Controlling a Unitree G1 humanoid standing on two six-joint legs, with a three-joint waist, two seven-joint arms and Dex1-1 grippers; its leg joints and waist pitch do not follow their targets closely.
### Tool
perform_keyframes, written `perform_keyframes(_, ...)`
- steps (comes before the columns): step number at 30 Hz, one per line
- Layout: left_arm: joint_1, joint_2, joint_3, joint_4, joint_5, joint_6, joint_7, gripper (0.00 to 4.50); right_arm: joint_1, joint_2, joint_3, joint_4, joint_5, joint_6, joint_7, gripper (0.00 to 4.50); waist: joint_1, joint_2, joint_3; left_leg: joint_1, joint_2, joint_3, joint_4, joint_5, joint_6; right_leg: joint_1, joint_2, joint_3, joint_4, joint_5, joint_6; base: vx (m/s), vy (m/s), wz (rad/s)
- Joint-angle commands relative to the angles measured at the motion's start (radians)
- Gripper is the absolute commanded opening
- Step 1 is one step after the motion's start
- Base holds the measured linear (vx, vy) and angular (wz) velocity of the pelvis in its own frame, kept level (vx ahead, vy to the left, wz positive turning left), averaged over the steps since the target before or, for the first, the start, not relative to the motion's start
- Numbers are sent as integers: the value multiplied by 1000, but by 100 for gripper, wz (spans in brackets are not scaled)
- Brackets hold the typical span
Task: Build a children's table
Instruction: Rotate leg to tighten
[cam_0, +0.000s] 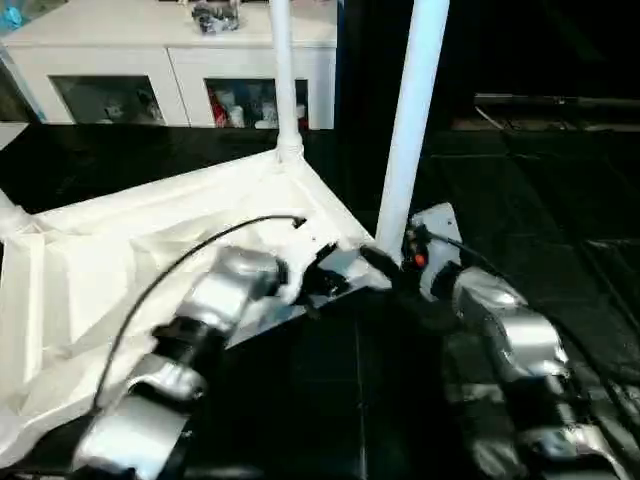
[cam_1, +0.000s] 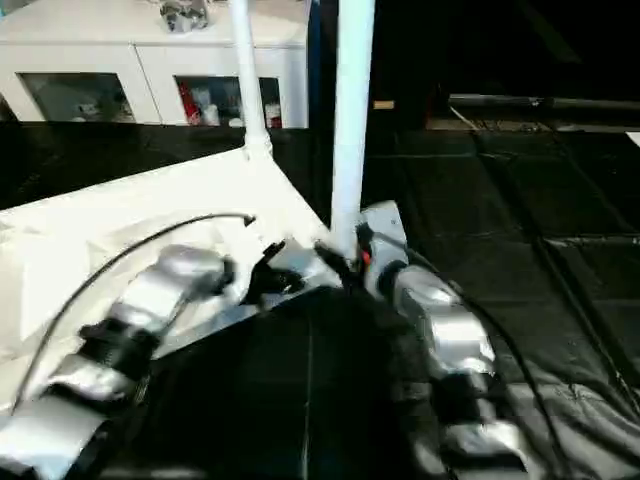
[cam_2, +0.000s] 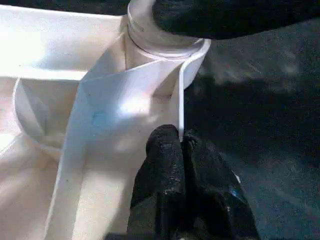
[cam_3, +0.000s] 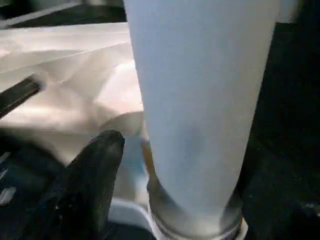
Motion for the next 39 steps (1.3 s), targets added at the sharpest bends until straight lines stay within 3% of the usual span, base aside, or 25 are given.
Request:
perform_keyframes(1, 4, 36, -46, -57, -29, -80, -148, 0, 20, -52, 62, -26, 46, -24, 182, 386, 11, -9, -70, 8, 54, -24, -65, -212, 78, 63, -72, 58, -79, -274, -183, 0, 0, 0)
perform_keyframes(4, 9, 49, -54, -62, -28, -92, -175, 0, 25, -74, 62, -29, 52, -31, 214, 422, 21, -6, -69, 15, 58, -21, -66, -224, 69, 56, -72, 59, -81, -294, -190, 0, 0, 0)
perform_keyframes(8, 22, 101, -84, -81, -36, -135, -284, 0, 51, -163, 67, -57, 87, -51, 375, 433, 42, -9, -66, 24, 63, -17, -68, -243, 50, 48, -73, 64, -83, -332, -191, 0, 0, 0)
perform_keyframes(10, 30, 123, -98, -93, -47, -158, -337, 0, 61, -204, 72, -74, 114, -41, 458, 433, 58, -10, -68, 27, 67, -16, -68, -240, 57, 47, -72, 67, -80, -321, -183, 0, 0, 0)
perform_keyframes(13, 39, 159, -126, -117, -63, -184, -423, 0, 66, -267, 98, -72, 139, -48, 578, 433, 62, -15, -69, 19, 65, -12, -66, -220, 67, 49, -72, 68, -72, -297, -195, 0, 0, 0)
perform_keyframes(19, 46, 193, -163, -116, -34, -234, -482, 0, 56, -301, 122, -51, 141, -53, 655, 433, 73, -15, -69, 22, 66, -12, -66, -221, 56, 45, -75, 69, -75, -335, -189, 0, 0, 0)
perform_keyframes(39, 39, 204, -197, -89, -10, -309, -482, 0, 20, -286, 179, 13, 144, -67, 746, 269, 75, -20, -71, 16, 66, -10, -64, -205, 56, 47, -76, 70, -69, -319, -194, 0, 0, 0)
